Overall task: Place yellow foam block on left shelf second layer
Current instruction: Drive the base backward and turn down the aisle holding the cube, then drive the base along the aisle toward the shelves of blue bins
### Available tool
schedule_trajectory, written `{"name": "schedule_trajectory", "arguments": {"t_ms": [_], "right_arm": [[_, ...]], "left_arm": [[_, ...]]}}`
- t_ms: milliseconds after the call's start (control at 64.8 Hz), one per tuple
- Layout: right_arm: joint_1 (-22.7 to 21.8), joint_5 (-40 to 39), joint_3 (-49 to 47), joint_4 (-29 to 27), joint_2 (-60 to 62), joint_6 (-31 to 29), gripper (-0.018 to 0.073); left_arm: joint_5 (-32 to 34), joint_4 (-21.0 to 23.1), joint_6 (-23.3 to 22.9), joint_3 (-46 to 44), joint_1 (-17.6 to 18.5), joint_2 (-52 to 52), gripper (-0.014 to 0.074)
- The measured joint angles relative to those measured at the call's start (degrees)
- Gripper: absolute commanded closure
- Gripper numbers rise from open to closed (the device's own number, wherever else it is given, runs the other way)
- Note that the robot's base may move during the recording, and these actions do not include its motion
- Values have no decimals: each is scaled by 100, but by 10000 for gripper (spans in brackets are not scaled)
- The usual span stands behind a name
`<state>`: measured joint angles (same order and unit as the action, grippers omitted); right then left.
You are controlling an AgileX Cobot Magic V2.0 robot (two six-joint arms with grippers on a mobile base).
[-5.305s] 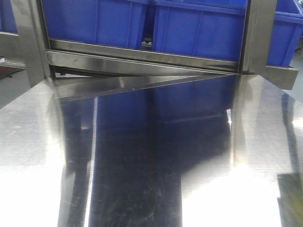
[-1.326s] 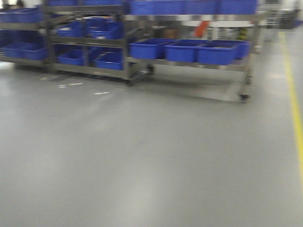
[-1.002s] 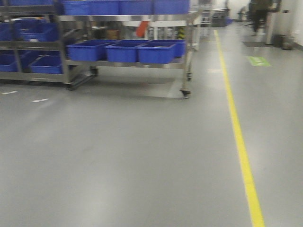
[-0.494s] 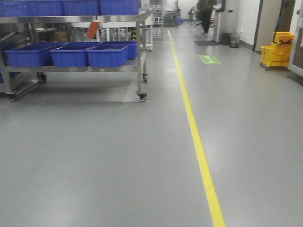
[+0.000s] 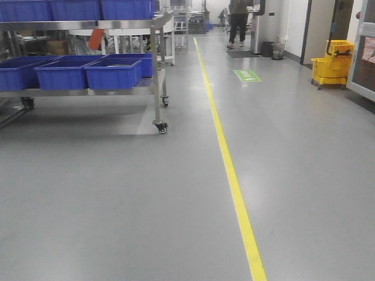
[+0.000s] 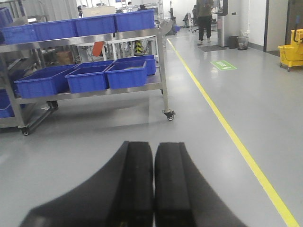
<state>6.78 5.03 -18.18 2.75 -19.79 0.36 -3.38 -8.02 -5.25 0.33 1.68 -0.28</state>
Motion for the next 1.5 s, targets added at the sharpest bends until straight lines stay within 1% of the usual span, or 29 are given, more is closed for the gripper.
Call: {"name": "schedule_trajectory", "arguments": {"t_ms": [1496], "right_arm": [[0, 0, 0, 0, 0, 0, 96]], "left_arm": [[0, 0, 0, 0, 0, 0, 460]]}}
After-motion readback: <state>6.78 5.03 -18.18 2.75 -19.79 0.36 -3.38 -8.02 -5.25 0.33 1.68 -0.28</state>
